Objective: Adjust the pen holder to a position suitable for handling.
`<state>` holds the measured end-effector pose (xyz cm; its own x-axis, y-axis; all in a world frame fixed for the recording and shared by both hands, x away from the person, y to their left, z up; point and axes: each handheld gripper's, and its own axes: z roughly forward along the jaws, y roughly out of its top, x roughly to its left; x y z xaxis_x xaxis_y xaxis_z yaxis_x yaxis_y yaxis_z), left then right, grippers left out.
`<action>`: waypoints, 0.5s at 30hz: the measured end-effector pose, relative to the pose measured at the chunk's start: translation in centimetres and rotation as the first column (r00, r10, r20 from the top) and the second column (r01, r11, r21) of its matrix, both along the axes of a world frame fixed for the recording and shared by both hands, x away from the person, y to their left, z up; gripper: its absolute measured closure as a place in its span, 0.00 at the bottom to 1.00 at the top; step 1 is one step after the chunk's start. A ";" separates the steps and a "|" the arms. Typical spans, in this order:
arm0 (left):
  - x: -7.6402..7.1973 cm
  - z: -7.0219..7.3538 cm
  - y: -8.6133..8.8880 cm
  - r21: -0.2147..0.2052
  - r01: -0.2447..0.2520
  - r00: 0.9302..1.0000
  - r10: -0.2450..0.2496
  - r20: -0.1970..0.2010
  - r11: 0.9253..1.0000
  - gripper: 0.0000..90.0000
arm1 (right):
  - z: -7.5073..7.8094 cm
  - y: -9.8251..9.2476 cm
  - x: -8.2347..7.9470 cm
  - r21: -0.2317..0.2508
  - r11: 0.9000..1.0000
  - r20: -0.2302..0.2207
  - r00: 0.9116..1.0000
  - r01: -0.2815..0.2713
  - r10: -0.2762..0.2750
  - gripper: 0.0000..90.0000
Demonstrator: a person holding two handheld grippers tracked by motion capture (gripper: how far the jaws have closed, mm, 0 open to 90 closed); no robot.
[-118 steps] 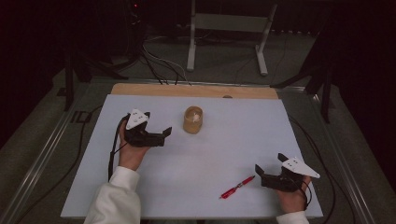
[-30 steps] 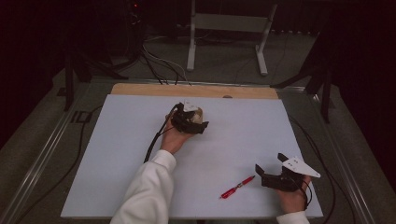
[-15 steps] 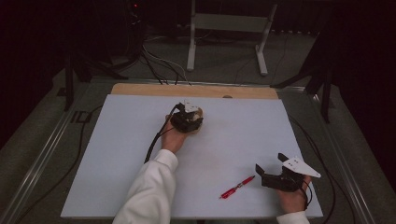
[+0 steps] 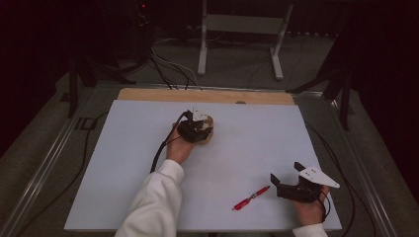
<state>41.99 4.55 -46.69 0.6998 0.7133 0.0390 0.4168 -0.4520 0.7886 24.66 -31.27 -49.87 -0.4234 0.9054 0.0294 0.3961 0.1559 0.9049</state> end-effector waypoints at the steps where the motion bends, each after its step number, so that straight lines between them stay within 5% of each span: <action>1: -0.1 0.0 0.2 0.002 0.006 1.000 -0.006 0.000 1.000 0.72 | 0.0 0.0 0.0 0.000 1.000 0.000 1.000 0.000 0.000 0.00; 15: -2.1 0.2 2.5 0.024 0.084 0.996 -0.084 -0.004 0.996 0.72 | 0.0 0.0 0.0 0.000 1.000 -0.001 1.000 -0.001 0.001 0.00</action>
